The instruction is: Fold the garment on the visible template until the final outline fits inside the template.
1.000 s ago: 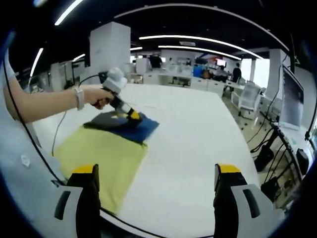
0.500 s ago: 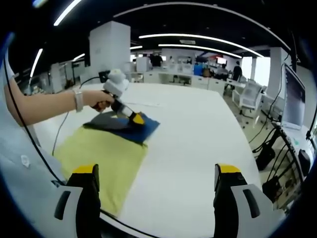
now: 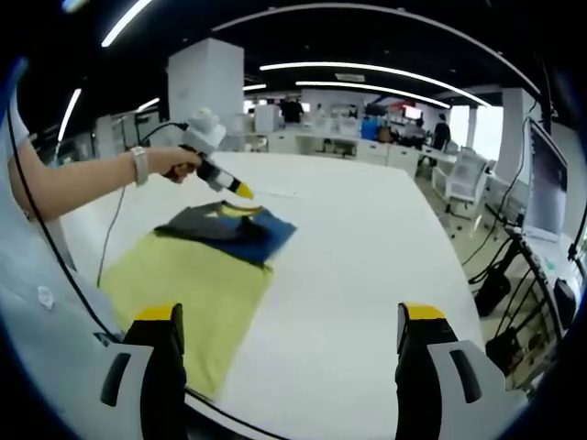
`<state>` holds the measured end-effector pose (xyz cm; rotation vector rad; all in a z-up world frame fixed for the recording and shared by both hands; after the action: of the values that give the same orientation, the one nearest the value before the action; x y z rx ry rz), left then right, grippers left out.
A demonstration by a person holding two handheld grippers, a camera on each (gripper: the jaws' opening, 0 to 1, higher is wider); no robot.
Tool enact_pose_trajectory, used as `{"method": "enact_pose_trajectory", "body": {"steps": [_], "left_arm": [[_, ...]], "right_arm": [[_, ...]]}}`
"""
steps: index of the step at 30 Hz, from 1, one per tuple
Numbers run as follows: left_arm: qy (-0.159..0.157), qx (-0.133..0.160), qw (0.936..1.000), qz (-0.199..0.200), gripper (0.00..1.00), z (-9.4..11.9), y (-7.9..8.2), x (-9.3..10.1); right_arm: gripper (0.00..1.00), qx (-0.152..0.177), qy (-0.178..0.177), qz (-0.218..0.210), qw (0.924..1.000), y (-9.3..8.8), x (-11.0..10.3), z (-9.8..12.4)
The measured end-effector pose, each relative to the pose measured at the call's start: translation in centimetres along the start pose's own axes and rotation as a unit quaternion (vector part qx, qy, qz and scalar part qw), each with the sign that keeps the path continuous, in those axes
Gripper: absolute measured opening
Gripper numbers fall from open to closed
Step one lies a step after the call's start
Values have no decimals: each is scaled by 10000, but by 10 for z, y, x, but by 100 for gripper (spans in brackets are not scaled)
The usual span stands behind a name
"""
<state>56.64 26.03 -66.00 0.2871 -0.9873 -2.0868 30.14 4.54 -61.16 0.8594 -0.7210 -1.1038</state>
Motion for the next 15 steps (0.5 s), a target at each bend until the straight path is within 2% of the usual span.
{"method": "enact_pose_trajectory", "body": {"steps": [4, 7, 9, 12, 14, 15], "left_arm": [[-63, -58, 9999, -85, 12, 2, -10, -1], [-268, -196, 9993, -155, 11, 2, -21, 4], [-327, -319, 9980, -436, 12, 2, -28, 5], [-354, -481, 9964, -594, 12, 2, -35, 6], [-344, -530, 9956, -691, 12, 1, -38, 6], [-409, -496, 9938, -910, 12, 1, -37, 7]], "right_arm": [[95, 1, -32, -33, 10000, -1, 3, -1], [95, -10, -53, -43, 10000, -1, 4, -1], [95, -20, -57, -47, 10000, -2, 5, -1], [95, -50, -50, -80, 9999, -3, 5, -3], [95, -59, -54, -75, 9999, -3, 4, -3], [95, -49, -46, -90, 9999, -3, 4, -3]]}}
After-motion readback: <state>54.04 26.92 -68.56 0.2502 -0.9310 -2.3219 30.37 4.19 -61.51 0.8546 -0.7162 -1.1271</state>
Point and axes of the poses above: the point that each gripper's makers call its tool centre point, and the gripper's own axes: z roughly backward along the fingers, x roughly to its right, y roughly out of its top, the point moved 3 cm from there along z, roughly backward along the fingers, and after that the axes turned 4 degrees about -y, right-handed, at the moved point
